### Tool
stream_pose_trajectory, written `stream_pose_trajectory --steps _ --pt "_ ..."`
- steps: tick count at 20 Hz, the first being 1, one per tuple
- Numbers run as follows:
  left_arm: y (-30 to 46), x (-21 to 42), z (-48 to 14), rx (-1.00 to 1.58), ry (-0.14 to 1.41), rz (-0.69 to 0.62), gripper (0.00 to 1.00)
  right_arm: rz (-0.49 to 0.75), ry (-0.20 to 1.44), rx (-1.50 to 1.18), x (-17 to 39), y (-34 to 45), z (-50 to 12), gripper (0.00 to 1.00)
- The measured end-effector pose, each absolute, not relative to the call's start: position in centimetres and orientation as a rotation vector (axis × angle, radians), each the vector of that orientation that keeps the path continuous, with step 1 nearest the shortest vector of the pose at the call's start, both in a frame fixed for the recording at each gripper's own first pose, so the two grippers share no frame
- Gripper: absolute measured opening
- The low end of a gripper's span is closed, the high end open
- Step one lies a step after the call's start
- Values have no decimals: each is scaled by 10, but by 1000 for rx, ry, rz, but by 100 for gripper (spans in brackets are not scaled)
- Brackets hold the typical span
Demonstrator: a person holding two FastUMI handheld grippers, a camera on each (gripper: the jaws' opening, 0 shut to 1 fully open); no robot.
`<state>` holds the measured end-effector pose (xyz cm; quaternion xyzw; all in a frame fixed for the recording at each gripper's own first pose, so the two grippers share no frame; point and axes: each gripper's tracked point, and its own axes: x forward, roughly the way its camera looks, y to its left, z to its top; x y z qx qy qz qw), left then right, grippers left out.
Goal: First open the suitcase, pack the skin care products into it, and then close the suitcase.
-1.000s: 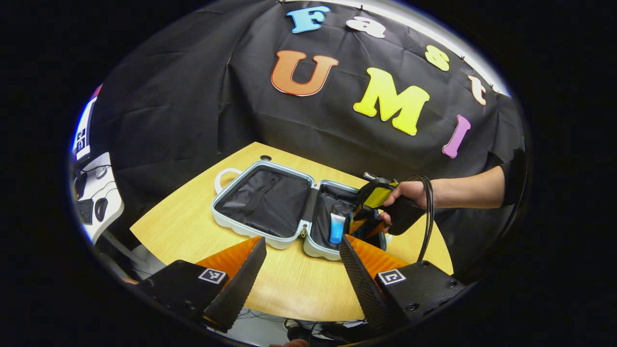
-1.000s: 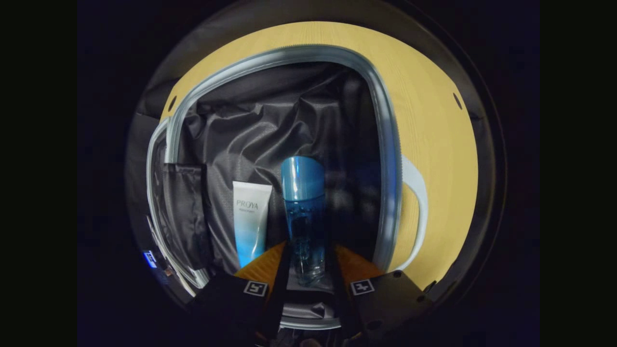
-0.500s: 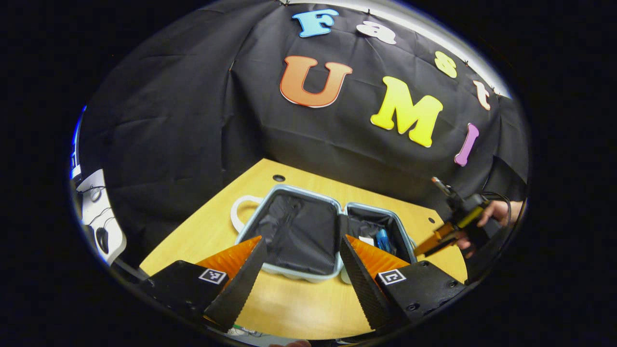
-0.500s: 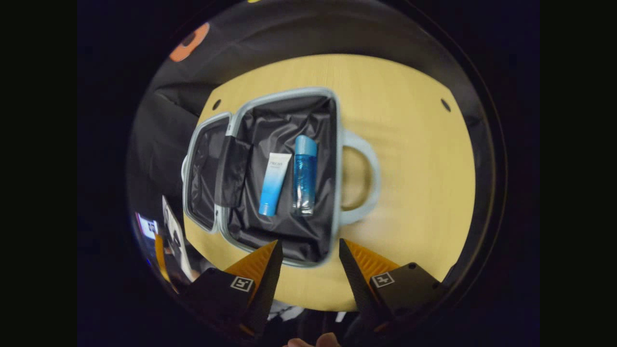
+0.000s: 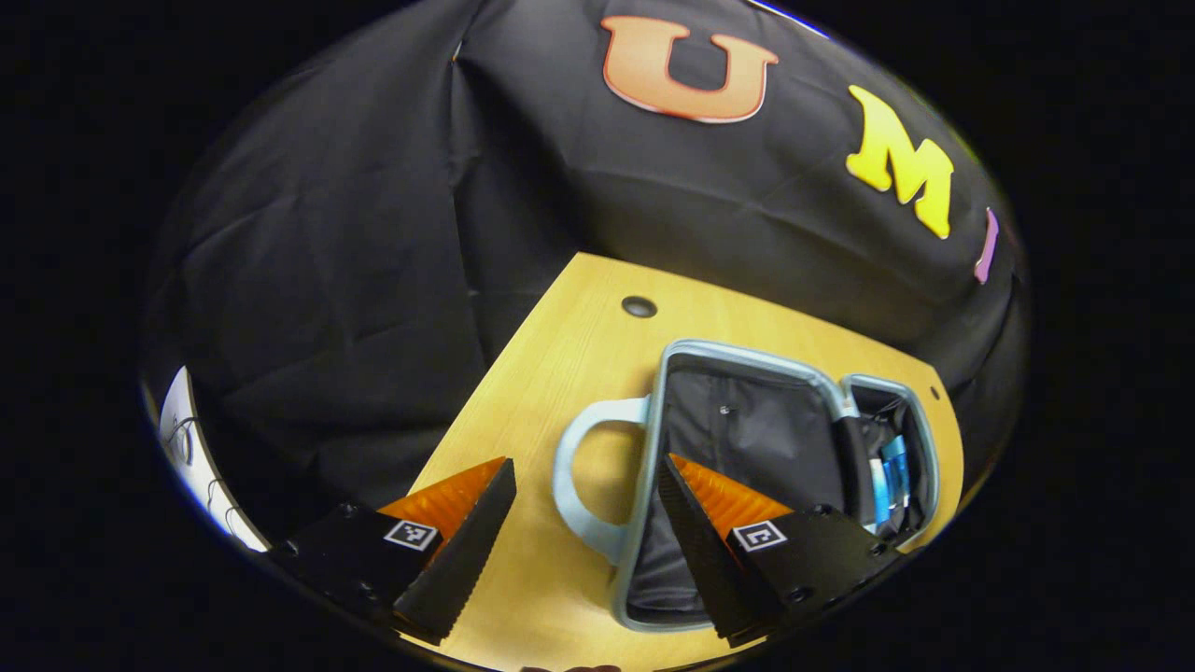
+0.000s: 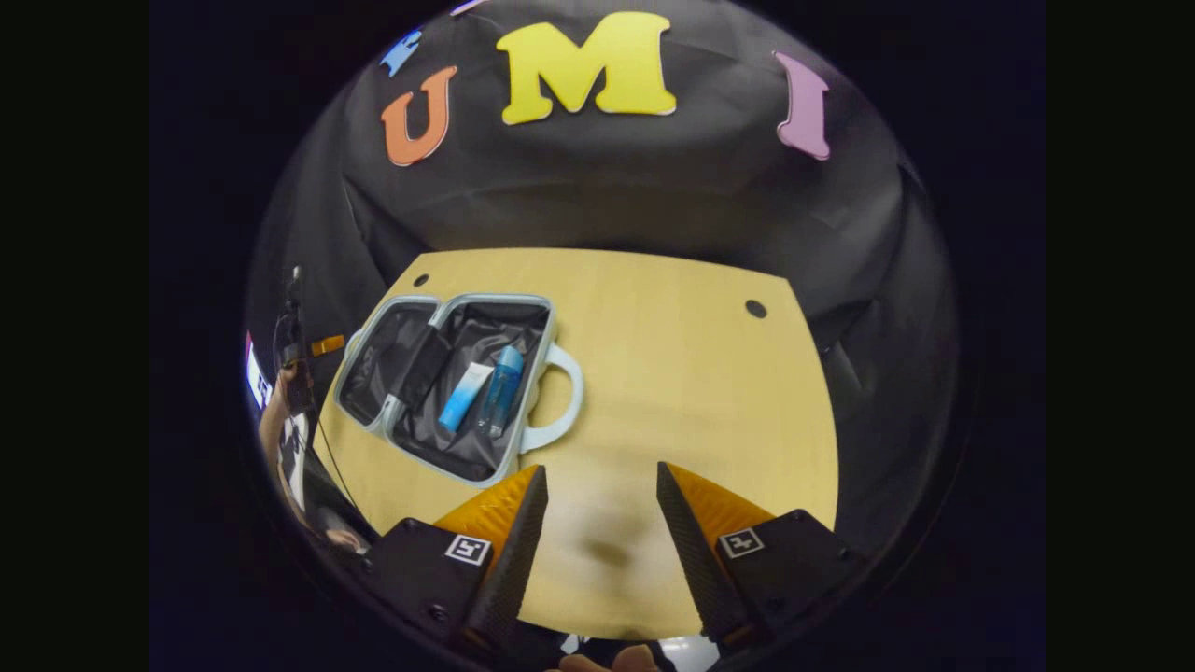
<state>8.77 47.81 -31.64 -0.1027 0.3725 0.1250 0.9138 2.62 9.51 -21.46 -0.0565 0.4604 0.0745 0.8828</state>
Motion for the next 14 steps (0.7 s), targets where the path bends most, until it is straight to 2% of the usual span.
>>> stream_pose_trajectory --steps 2,3,4,6,7,8,9,10,11,13,14 --pt "497 96 -339 -220 814 289 98 146 921 -117 20 92 -203 70" --pt "504 102 -350 -216 837 313 99 149 907 -120 18 92 -199 66" --pt "508 105 -361 -218 855 326 99 150 897 -124 17 92 -197 71" --pt "511 111 -370 -232 871 339 98 142 892 -119 15 90 -196 71" --pt "512 114 -374 -236 877 348 96 141 901 -110 14 90 -200 71" --pt "511 116 -378 -237 882 350 93 133 918 -101 12 88 -205 66" --pt "509 118 -380 -243 893 347 89 119 937 -88 8 83 -209 67" --pt "503 120 -381 -260 891 333 76 108 952 -69 7 80 -212 67" --pt "502 120 -380 -261 892 332 59 94 960 -56 6 75 -214 71" --pt "502 120 -382 -248 906 349 37 78 947 -48 7 67 -213 70" --pt "500 117 -383 -240 918 355 24 68 931 -53 9 62 -214 66"
